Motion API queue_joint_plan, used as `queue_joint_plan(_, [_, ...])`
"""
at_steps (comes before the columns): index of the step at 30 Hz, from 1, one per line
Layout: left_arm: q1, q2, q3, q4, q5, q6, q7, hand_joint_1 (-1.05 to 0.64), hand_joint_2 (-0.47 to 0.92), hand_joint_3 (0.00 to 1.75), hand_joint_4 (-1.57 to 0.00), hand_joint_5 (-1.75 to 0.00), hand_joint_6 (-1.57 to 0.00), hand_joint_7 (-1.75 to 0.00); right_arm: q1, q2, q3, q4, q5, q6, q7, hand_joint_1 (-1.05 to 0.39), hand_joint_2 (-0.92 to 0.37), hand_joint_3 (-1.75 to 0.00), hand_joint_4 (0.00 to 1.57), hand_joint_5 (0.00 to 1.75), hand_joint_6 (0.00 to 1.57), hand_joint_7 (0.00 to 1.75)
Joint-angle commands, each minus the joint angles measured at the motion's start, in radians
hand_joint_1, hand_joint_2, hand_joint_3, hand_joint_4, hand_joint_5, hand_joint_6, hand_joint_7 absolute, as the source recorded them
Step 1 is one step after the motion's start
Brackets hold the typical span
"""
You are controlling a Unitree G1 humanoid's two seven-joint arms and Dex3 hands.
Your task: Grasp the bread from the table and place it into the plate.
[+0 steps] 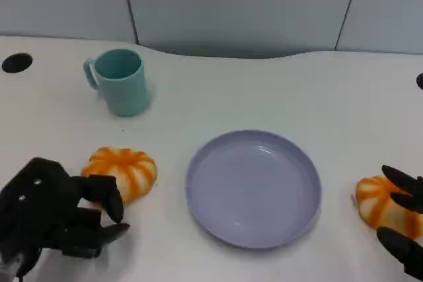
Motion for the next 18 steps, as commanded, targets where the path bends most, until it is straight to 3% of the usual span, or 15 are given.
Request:
queue_joint_plan(1, [0.013, -0.002, 0.032, -0.019, -0.021, -0.048, 0.013, -0.33, 0.49, 0.79, -0.83, -1.75, -0.66, -1.75, 0.009, -0.001, -0.003, -0.027, 0.007, 0.022, 0.004, -0.39, -0.92, -0.32, 0.78, 0.21, 0.66, 0.0])
queue_joint_plan(2, [0.014, -0.003, 0.033, -0.018, -0.022, -0.05, 0.013, -0.33, 0.49, 0.79, -0.83, -1.75, -0.66, -1.75, 0.01, -0.001, -0.002, -0.028, 0.008, 0.023, 0.004, -0.39, -0.92, -0.32, 0.78, 0.21, 0.66, 0.0])
queue_joint_plan(6, [-0.034, 0.004, 0.052, 0.031, 0.022, -0.364, 0.057, -0.31, 0.59, 0.67, -0.84, -1.75, -0.64, -1.75, 0.002, -0.004, 0.004, -0.023, -0.008, 0.021, -0.004, -0.38, -0.92, -0.32, 0.78, 0.21, 0.65, 0.0])
queue_joint_plan(9, [-0.066, 0.045, 0.022, 0.071, 0.184, -0.533, 0.168, -0.3, 0.7, 0.49, -0.81, -1.75, -0.58, -1.75, 0.0, -0.003, 0.007, -0.023, -0.011, 0.024, -0.007, -0.37, -0.92, -0.33, 0.77, 0.21, 0.65, 0.0])
queue_joint_plan(11, [-0.082, 0.068, 0.006, 0.092, 0.268, -0.588, 0.221, -0.35, 0.83, 0.3, -0.76, -1.75, -0.52, -1.75, -0.001, -0.003, 0.007, -0.021, -0.013, 0.023, -0.01, -0.37, -0.92, -0.33, 0.76, 0.21, 0.66, 0.0])
queue_joint_plan(15, [-0.092, 0.074, -0.002, 0.123, 0.295, -0.625, 0.252, -0.36, 0.87, 0.24, -0.75, -1.75, -0.51, -1.75, -0.002, -0.001, 0.007, -0.021, -0.016, 0.024, -0.011, -0.37, -0.92, -0.33, 0.76, 0.21, 0.66, 0.0])
queue_joint_plan(16, [-0.113, 0.122, -0.033, 0.075, 0.405, -0.629, 0.261, -0.36, 0.88, 0.24, -0.75, -1.75, -0.51, -1.75, -0.004, -0.003, 0.007, -0.015, -0.012, 0.017, -0.01, -0.37, -0.92, -0.33, 0.76, 0.21, 0.66, 0.0])
queue_joint_plan(17, [-0.128, 0.159, -0.055, 0.038, 0.489, -0.631, 0.268, -0.47, 0.87, 0.13, -0.46, -1.6, -0.4, -1.39, -0.005, -0.004, 0.007, -0.011, -0.01, 0.012, -0.009, -0.37, -0.92, -0.33, 0.77, 0.21, 0.66, 0.0])
queue_joint_plan(18, [-0.144, 0.19, -0.077, 0.001, 0.56, -0.624, 0.259, -0.51, 0.88, 0.08, -0.36, -1.55, -0.37, -1.25, -0.006, -0.004, 0.007, -0.008, -0.01, 0.008, -0.011, -0.37, -0.92, -0.33, 0.77, 0.22, 0.66, 0.0])
